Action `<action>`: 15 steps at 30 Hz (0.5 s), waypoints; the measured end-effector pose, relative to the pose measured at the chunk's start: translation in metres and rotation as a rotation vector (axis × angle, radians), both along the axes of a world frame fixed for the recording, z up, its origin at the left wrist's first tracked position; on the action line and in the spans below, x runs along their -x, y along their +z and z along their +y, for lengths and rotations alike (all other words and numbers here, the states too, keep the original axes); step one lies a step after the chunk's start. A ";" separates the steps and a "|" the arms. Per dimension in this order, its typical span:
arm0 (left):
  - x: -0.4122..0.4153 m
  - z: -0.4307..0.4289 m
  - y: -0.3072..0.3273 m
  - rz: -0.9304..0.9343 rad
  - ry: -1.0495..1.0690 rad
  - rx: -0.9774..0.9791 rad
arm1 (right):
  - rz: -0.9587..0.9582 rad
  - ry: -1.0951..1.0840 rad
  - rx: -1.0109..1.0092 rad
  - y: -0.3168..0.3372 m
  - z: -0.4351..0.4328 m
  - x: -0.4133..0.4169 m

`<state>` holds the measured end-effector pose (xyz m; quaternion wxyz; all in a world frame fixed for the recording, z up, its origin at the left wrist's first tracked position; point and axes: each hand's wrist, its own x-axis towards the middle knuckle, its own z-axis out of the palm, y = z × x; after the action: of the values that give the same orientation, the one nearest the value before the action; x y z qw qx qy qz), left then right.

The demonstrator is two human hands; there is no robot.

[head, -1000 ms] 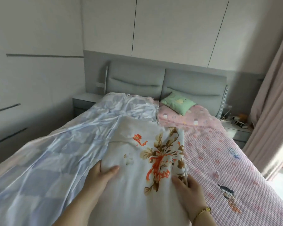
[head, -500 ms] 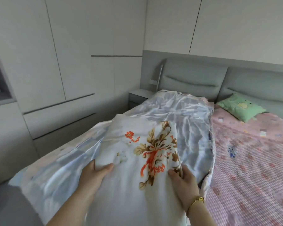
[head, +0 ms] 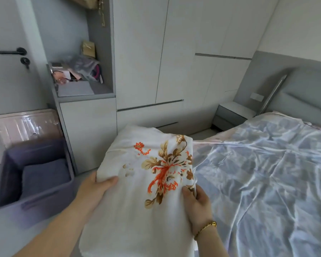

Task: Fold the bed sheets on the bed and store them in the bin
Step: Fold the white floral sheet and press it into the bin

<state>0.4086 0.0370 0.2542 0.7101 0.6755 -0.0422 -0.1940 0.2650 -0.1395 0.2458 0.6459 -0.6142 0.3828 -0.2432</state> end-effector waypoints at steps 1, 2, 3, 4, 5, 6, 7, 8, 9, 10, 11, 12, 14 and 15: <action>-0.018 0.009 -0.001 0.008 0.012 0.006 | -0.001 0.016 -0.021 -0.001 0.007 -0.021; -0.033 0.017 -0.003 0.019 0.034 0.011 | -0.001 0.032 -0.042 -0.001 0.013 -0.038; -0.049 0.026 -0.006 0.029 0.045 0.017 | 0.006 0.053 -0.051 -0.003 0.018 -0.059; -0.064 0.032 -0.012 0.046 0.067 0.025 | 0.014 0.072 -0.057 -0.003 0.021 -0.077; -0.078 0.037 -0.016 0.069 0.086 0.024 | 0.022 0.082 -0.055 -0.004 0.024 -0.095; -0.101 0.045 -0.025 0.087 0.116 0.034 | 0.029 0.111 -0.056 -0.008 0.029 -0.122; -0.116 0.049 -0.027 0.109 0.124 0.031 | 0.042 0.130 -0.046 -0.010 0.030 -0.142; -0.137 0.053 -0.032 0.125 0.144 0.038 | 0.051 0.150 -0.041 -0.012 0.033 -0.166; -0.154 0.056 -0.035 0.137 0.164 0.022 | 0.063 0.168 -0.036 -0.016 0.034 -0.187; -0.179 0.061 -0.040 0.134 0.190 0.014 | 0.077 0.191 -0.034 -0.022 0.036 -0.217; -0.196 0.062 -0.041 0.137 0.210 0.002 | 0.084 0.199 -0.032 -0.028 0.036 -0.238; -0.215 0.064 -0.042 0.141 0.225 -0.005 | 0.099 0.210 -0.027 -0.032 0.038 -0.259; -0.263 0.071 -0.046 0.147 0.265 -0.031 | 0.093 0.258 -0.048 -0.041 0.039 -0.318; -0.282 0.074 -0.047 0.157 0.289 -0.050 | 0.096 0.280 -0.064 -0.043 0.040 -0.342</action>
<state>0.6905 0.1113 0.2067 0.7147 0.6748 0.1156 -0.1431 0.6065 -0.0998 0.2031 0.6738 -0.6515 0.3314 -0.1086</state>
